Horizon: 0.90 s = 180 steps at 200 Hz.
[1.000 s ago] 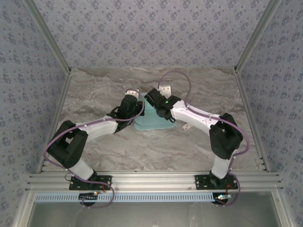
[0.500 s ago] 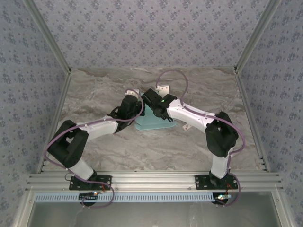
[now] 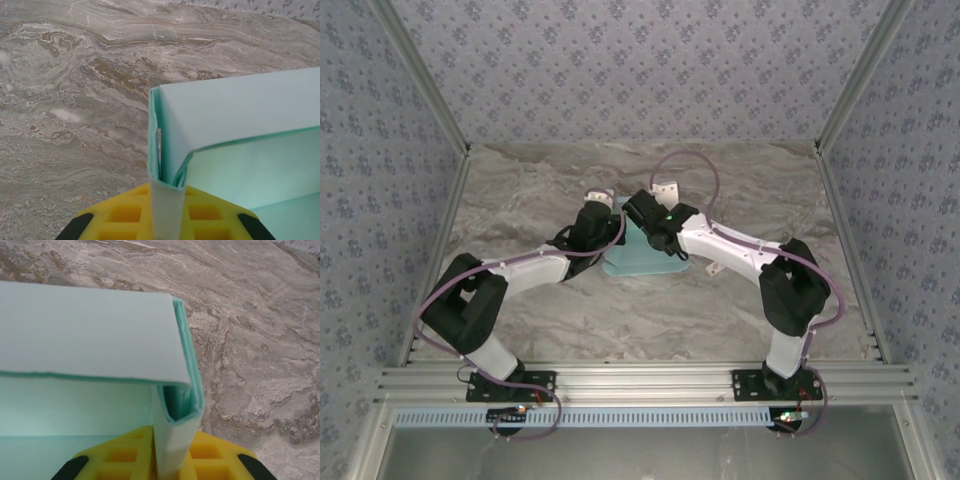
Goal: Fold the paper box
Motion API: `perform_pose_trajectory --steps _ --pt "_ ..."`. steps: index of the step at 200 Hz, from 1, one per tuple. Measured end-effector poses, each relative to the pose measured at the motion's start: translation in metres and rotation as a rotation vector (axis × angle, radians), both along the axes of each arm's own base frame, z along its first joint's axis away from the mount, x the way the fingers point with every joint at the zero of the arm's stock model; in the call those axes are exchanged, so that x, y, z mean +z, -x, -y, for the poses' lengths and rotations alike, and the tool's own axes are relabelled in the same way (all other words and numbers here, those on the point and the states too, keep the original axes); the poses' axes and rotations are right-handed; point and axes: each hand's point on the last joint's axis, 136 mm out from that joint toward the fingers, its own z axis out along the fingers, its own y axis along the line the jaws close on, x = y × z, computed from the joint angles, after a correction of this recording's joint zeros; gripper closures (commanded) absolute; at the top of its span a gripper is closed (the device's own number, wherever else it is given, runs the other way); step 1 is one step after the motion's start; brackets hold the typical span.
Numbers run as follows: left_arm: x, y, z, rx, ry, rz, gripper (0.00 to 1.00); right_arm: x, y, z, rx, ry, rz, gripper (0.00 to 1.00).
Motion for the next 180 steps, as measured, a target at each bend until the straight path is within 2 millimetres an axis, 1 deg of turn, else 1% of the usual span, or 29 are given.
perform_pose_trajectory --steps 35,61,72,95,149,180 --pt "0.000 0.000 0.000 -0.001 -0.005 0.003 0.88 0.000 0.000 -0.001 0.034 -0.034 -0.020 0.75" --pt "-0.001 0.000 -0.001 -0.005 -0.015 0.002 0.88 -0.004 0.000 0.001 0.040 -0.035 -0.034 0.67" --pt "-0.001 0.000 -0.001 -0.008 -0.021 0.003 0.88 -0.004 -0.002 0.001 0.044 -0.037 -0.033 0.64" --pt "-0.002 0.001 -0.001 -0.010 -0.026 0.001 0.88 -0.002 -0.005 -0.001 0.053 -0.062 -0.028 0.56" --pt "-0.005 0.002 -0.002 -0.013 -0.040 -0.009 0.88 0.008 -0.005 -0.013 0.107 -0.179 -0.024 0.46" --pt "-0.006 0.002 -0.002 -0.014 -0.042 -0.009 0.88 0.018 -0.001 -0.018 0.161 -0.282 -0.026 0.42"
